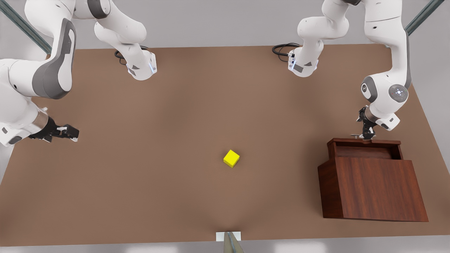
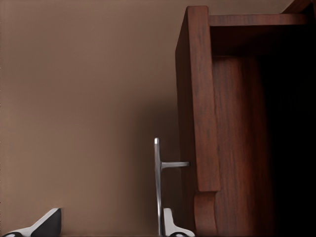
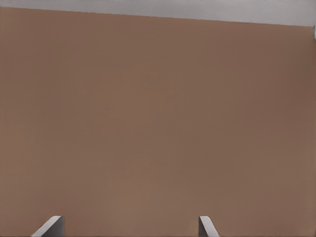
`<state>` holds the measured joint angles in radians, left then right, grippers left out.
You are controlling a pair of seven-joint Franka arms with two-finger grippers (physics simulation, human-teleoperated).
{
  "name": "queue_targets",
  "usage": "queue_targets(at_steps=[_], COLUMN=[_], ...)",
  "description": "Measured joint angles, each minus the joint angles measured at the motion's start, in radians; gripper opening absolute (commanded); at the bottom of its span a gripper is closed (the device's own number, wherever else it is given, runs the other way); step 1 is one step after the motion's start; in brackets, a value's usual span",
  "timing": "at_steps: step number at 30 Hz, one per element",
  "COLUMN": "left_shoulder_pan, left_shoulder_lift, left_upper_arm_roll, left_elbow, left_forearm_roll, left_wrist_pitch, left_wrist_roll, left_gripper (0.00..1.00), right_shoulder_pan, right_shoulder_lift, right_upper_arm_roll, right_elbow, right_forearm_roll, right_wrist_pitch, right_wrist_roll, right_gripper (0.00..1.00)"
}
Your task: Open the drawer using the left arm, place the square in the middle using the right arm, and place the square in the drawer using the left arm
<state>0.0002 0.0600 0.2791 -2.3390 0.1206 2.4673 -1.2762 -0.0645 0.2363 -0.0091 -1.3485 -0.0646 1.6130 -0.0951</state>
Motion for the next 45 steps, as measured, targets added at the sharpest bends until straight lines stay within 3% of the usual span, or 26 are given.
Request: queue_targets(at_steps=[3,5,9,11,14,16,20,24,30,36,45], left_shoulder_pan=[-0.008,-0.007,-0.173,-0.299,-0.355,-0.330,-0.334,-0.420,-0.526,-0.529,-0.560], left_shoulder_lift=[-0.063,-0.209,-0.188,-0.076,0.149,0.184,0.549,0.650,0.745,0.789,0.817], left_upper_arm_roll=[0.006,0.005,-0.008,-0.024,-0.164,-0.239,-0.425,-0.454,-0.454,-0.454,-0.456], left_elbow=[-0.017,-0.015,0.111,0.256,0.621,0.667,1.031,1.086,1.101,1.097,1.089], left_forearm_roll=[0.018,0.038,0.043,0.027,-0.014,-0.060,-0.129,-0.179,-0.084,0.074,0.120], left_wrist_pitch=[-0.059,-0.217,-0.218,-0.231,-0.473,-0.476,-0.562,-0.485,-0.303,-0.226,-0.195], left_wrist_roll=[0.000,0.081,0.667,0.793,0.795,0.791,0.780,0.956,1.043,1.073,1.088], left_gripper=[1.00,1.00,1.00,1.00,1.00,1.00,1.00,1.00,1.00,1.00,1.00], right_shoulder_pan=[-0.007,-0.027,-0.032,-0.020,-0.028,-0.028,-0.029,-0.030,-0.029,-0.030,-0.031], right_shoulder_lift=[0.000,0.001,0.003,0.002,-0.003,-0.003,0.001,0.002,0.003,0.002,0.003], right_upper_arm_roll=[-0.001,0.001,0.000,0.003,0.001,0.001,0.001,0.001,0.001,0.001,0.001], right_elbow=[0.024,0.025,0.025,0.025,0.025,0.026,0.026,0.026,0.026,0.027,0.034], right_forearm_roll=[0.002,0.002,0.000,0.000,0.000,0.002,0.000,0.000,0.000,0.000,0.000], right_wrist_pitch=[-0.006,0.001,0.001,0.000,-0.001,-0.001,0.001,0.002,0.002,0.002,0.013], right_wrist_roll=[0.000,-0.001,-0.003,-0.002,-0.002,-0.002,-0.002,-0.002,-0.002,-0.002,0.000], right_gripper=[1.00,1.00,1.00,1.00,1.00,1.00,1.00,1.00,1.00,1.00,1.00])
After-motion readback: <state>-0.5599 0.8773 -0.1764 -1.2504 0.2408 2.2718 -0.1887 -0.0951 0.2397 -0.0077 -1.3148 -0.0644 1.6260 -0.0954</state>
